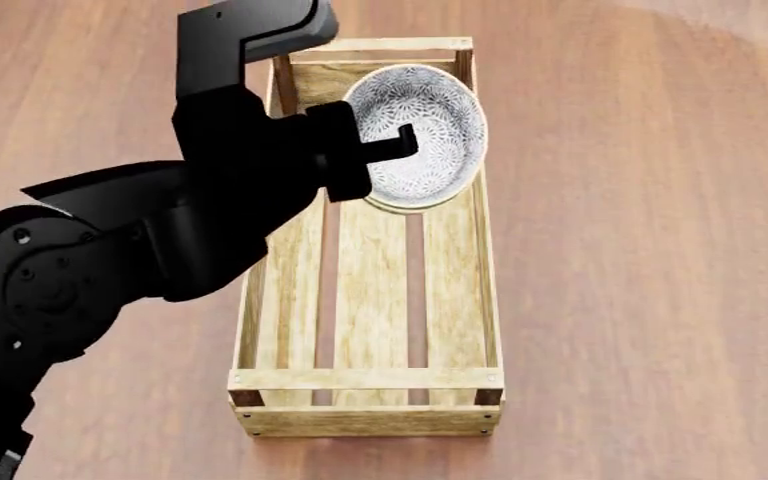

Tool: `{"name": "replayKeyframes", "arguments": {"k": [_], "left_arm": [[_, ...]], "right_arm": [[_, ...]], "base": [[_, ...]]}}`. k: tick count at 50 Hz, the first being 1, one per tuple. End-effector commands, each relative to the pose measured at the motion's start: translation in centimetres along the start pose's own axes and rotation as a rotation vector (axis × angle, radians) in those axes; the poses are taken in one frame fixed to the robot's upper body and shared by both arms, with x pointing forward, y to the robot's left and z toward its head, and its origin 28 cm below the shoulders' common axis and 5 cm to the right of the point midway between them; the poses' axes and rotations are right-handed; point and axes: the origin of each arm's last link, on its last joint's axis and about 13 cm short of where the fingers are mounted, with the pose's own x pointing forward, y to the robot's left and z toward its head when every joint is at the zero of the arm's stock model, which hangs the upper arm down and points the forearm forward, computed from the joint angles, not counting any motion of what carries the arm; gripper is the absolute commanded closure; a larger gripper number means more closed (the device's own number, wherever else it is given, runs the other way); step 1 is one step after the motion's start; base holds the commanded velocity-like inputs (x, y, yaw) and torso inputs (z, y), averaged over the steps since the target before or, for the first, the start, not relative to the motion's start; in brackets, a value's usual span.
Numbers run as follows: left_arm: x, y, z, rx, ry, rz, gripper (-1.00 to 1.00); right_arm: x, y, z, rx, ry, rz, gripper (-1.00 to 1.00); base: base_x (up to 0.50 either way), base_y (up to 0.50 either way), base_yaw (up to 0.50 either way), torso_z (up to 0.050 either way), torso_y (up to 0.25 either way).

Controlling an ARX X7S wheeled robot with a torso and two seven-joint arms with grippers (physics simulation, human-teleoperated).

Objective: Stack the right bowl on the left bowl and place them in the tray.

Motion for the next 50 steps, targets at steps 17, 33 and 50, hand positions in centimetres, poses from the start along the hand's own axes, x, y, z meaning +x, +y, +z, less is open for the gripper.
{"name": "replayKeyframes", "arguments": {"k": [17, 33, 50], "left_arm": [[1.5, 0.1, -1.0, -0.007, 0.021, 0.002, 1.00], [2.6, 0.5, -3.3, -0.022, 0.089, -0.025, 1.00], [3.3, 0.6, -4.5, 0.016, 0.110, -0.029, 1.00]], "right_arm": [[0.1, 0.2, -0.4, 0.001, -0.003, 0.007, -1.00], [0.0, 0.0, -0.6, 0.002, 0.004, 0.001, -1.00], [0.0, -0.1, -0.8, 0.006, 0.011, -0.004, -1.00]], "base": [[0.00, 0.00, 0.00, 0.001, 0.001], [0.00, 0.00, 0.00, 0.000, 0.001], [0.00, 0.00, 0.00, 0.001, 0.001]]}}
